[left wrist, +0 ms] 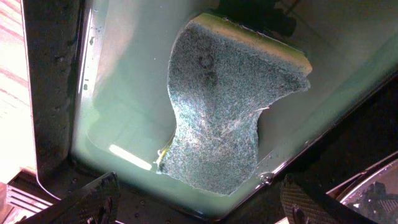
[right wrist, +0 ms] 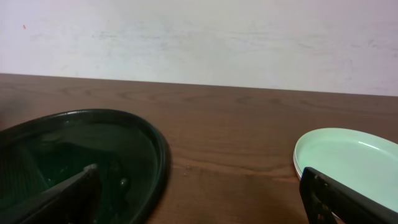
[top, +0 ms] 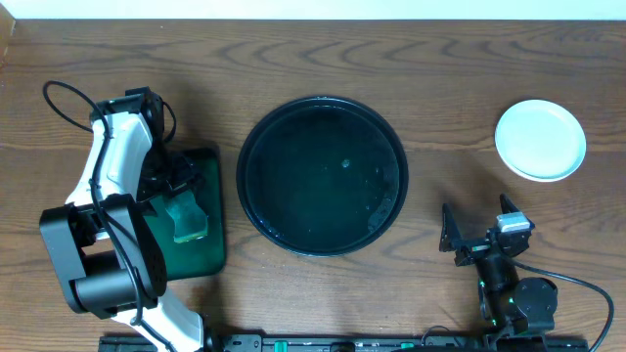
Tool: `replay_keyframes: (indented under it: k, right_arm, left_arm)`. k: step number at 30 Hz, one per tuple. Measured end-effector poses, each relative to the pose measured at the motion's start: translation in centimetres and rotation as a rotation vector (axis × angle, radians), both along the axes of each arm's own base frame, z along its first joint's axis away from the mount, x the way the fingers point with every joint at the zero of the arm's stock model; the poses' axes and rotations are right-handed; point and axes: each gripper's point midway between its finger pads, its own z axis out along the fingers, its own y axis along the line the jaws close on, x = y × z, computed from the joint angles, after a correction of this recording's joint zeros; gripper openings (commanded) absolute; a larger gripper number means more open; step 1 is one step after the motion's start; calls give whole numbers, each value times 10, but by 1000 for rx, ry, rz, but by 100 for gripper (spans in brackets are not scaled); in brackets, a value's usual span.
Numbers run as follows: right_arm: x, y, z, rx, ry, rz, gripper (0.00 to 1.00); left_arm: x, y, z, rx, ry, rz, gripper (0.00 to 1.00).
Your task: Clean dirty plates on tray and stack at the side
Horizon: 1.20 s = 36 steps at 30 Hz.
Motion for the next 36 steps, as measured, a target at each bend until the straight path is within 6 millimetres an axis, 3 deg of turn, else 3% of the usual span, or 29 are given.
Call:
replay_keyframes:
  k: [23, 28, 31, 33, 36]
  right_arm:
    - [0, 0, 0, 0, 0, 0, 99]
    - [0, 0, 0, 0, 0, 0, 99]
    - [0, 0, 0, 0, 0, 0, 99]
    - [0, 0, 0, 0, 0, 0, 99]
    - [0, 0, 0, 0, 0, 0, 99]
  left_arm:
    - [4, 1, -1, 4, -16, 0, 83]
    - [55, 9, -5, 35, -224, 0, 83]
    - [105, 9, 1, 16, -435, -10, 83]
    - [142, 5, 12, -16, -597, -27, 83]
    - [201, -5, 48, -85, -890, -86, 83]
